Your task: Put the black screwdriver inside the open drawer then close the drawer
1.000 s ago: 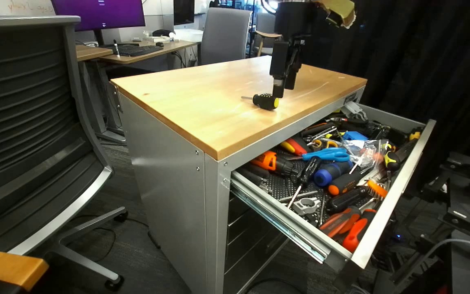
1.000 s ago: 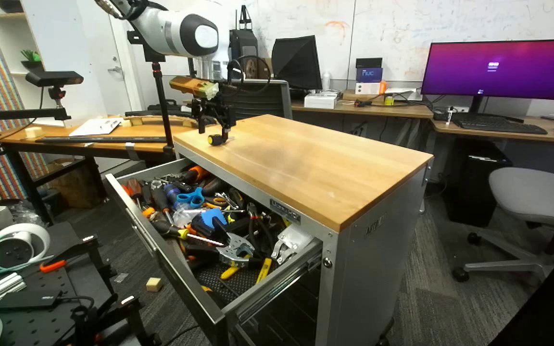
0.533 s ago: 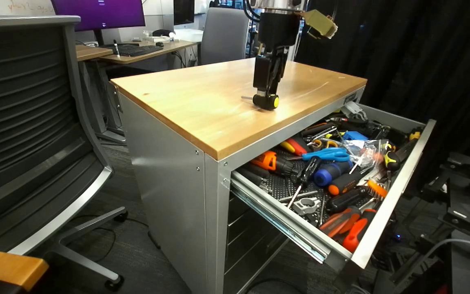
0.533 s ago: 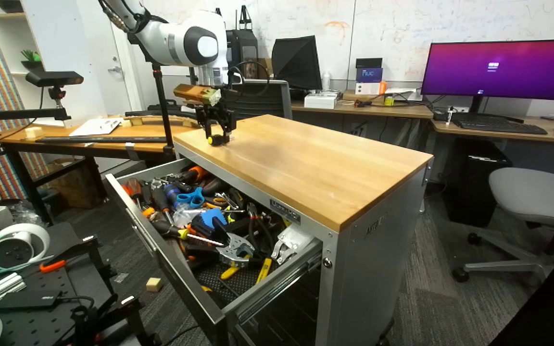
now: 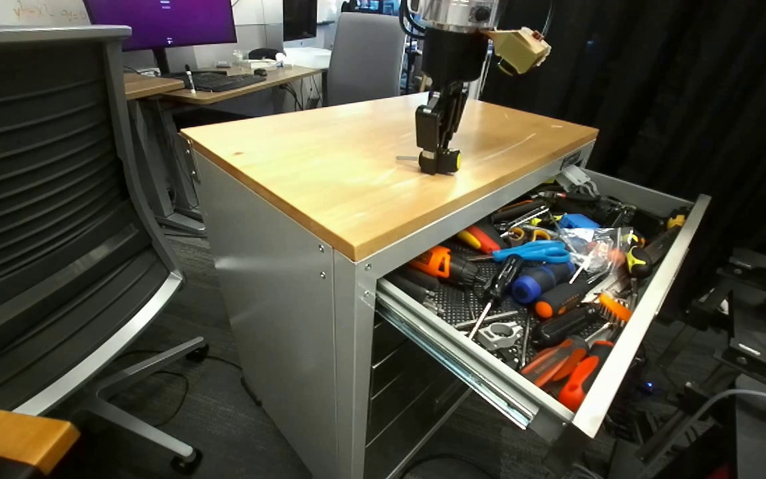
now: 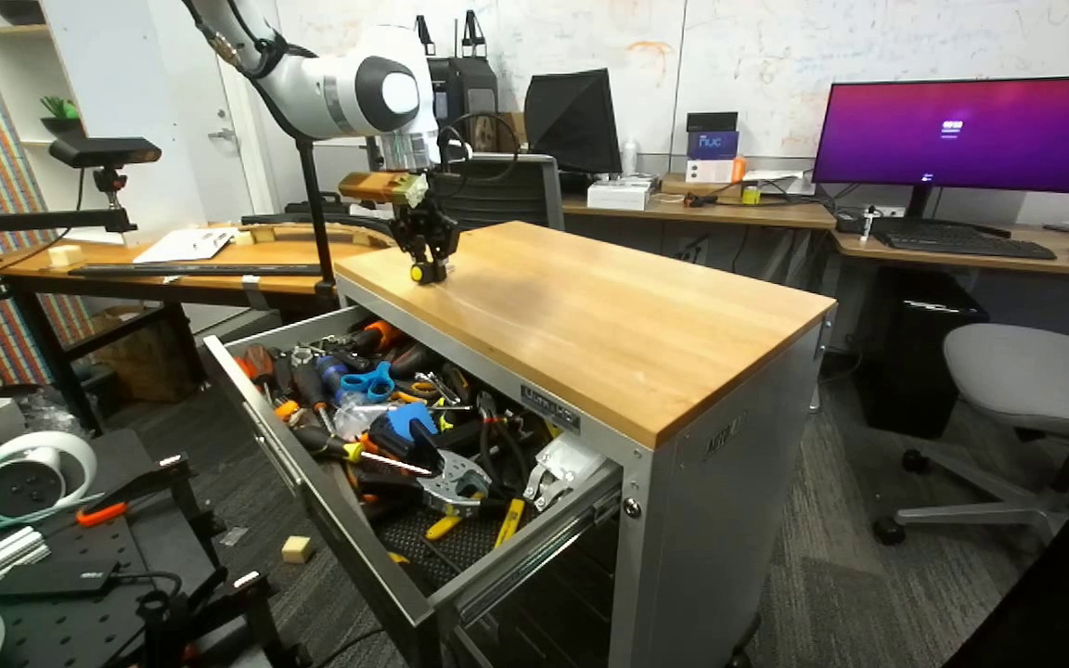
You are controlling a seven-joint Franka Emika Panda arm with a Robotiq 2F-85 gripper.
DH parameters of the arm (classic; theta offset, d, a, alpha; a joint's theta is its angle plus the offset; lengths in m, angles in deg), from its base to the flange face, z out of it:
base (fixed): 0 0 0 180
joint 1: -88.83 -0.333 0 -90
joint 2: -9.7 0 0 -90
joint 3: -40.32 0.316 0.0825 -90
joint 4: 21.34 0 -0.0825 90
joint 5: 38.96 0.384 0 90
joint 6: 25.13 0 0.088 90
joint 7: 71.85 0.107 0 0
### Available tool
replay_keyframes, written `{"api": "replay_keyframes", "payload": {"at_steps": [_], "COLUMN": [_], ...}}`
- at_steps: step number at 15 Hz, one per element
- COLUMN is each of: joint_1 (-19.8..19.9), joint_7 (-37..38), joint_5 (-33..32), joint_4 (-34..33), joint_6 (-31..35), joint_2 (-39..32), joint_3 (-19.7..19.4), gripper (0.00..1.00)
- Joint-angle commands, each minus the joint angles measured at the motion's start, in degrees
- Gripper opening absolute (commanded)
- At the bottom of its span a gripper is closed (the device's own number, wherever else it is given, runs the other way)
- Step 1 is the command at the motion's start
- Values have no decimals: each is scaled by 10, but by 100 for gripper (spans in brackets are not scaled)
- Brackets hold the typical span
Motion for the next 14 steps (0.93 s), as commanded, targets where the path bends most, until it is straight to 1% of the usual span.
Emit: {"api": "replay_keyframes", "payload": {"at_steps": [1, 5, 10, 11, 12, 14], "joint_1": [7, 32, 62, 66, 69, 77], "joint_7": [3, 7, -16, -19, -22, -24], "joint_5": [-29, -24, -11, -8, -11, -19], "joint_4": [90, 182, 247, 254, 261, 282], "joint_6": [-27, -49, -57, -61, -61, -60], "joint_2": [86, 158, 195, 199, 204, 218], "joint_3": [-22, -34, -31, -31, -32, -35], "gripper": [10, 10, 11, 59, 60, 73]}}
